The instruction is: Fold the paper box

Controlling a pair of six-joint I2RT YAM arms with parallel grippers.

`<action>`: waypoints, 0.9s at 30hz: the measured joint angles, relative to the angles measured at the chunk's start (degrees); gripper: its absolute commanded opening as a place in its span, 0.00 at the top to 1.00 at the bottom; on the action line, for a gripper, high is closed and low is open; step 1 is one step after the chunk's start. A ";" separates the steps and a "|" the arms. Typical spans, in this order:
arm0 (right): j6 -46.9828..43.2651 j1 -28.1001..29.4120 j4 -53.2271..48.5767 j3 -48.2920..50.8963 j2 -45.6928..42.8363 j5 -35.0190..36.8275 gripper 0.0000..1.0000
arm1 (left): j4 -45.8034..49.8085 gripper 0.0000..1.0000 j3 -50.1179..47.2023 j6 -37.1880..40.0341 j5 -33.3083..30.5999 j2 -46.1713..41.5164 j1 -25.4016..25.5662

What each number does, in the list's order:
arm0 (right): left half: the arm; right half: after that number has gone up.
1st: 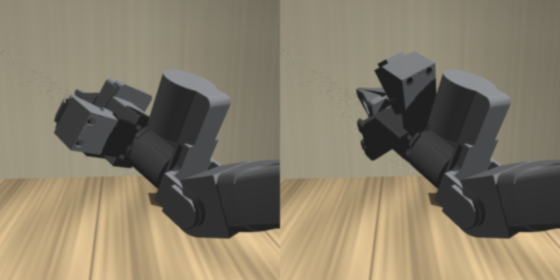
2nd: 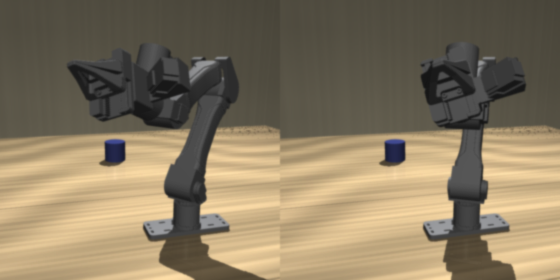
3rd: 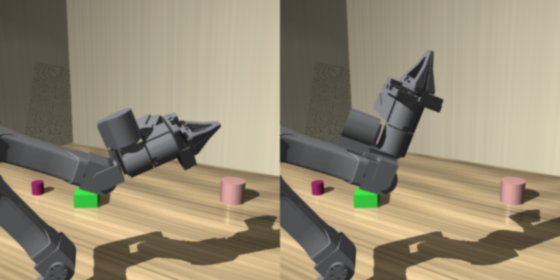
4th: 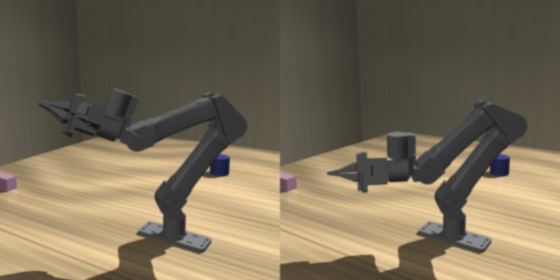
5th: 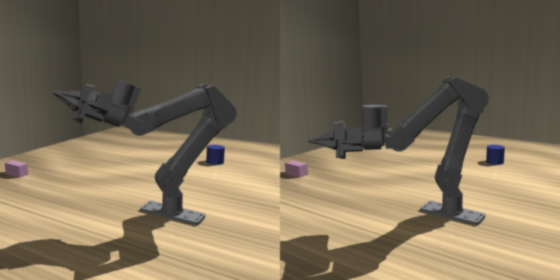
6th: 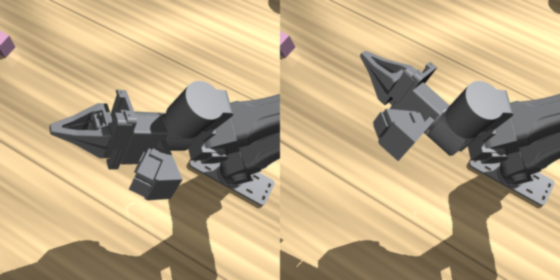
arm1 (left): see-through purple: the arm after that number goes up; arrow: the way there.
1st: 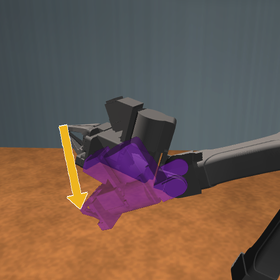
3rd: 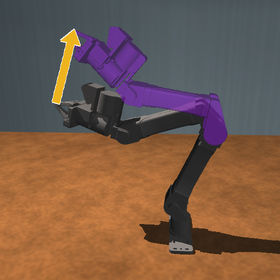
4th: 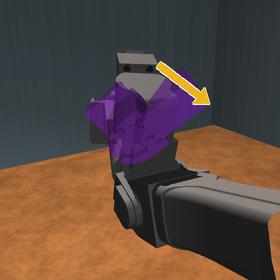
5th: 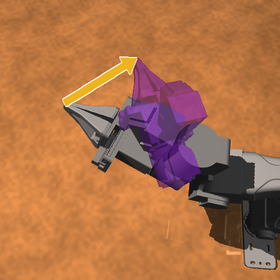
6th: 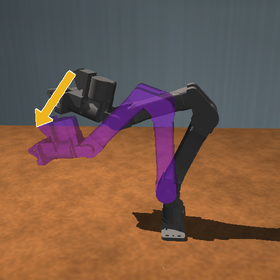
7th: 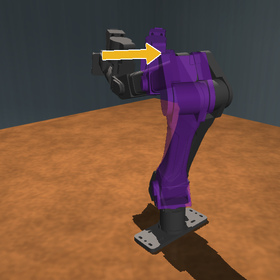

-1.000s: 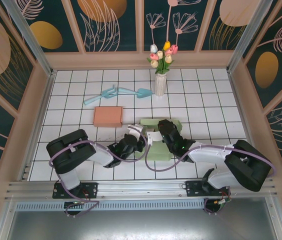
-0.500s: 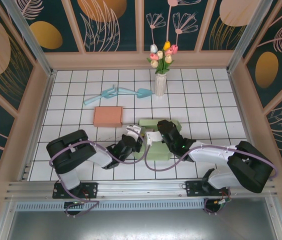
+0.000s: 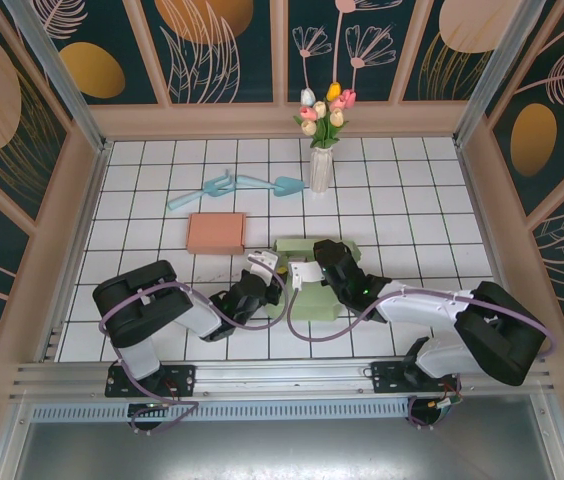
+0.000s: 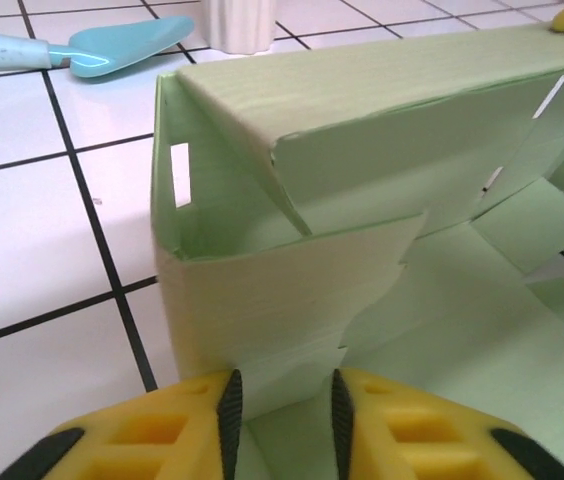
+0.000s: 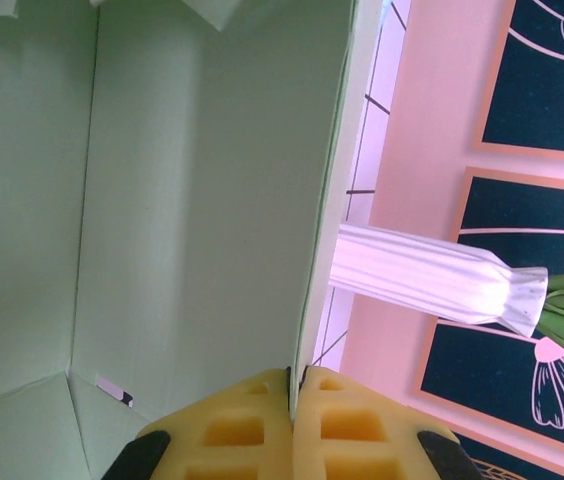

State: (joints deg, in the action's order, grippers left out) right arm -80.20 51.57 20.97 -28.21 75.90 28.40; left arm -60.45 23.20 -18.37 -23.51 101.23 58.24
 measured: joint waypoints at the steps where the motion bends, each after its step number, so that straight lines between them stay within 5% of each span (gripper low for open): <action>1: 0.00 0.02 0.02 -0.09 0.11 0.00 1.00 | -0.66 0.60 -0.42 0.02 0.59 -0.13 0.00; 5: -0.02 0.37 0.04 -0.28 0.37 -0.35 1.00 | -2.56 0.69 -3.37 0.02 0.70 -3.61 0.00; 16: -0.04 1.84 1.09 0.09 0.57 0.15 1.00 | -2.54 0.67 -6.34 1.75 3.26 -9.05 0.00; 27: -0.07 2.12 1.09 0.09 0.57 -0.17 1.00 | 2.69 0.59 -18.27 0.76 -2.51 -33.81 -0.22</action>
State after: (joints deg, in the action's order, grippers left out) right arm -80.27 53.69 22.06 -28.12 76.47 28.23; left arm -57.76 4.93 -17.61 -26.02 67.42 58.02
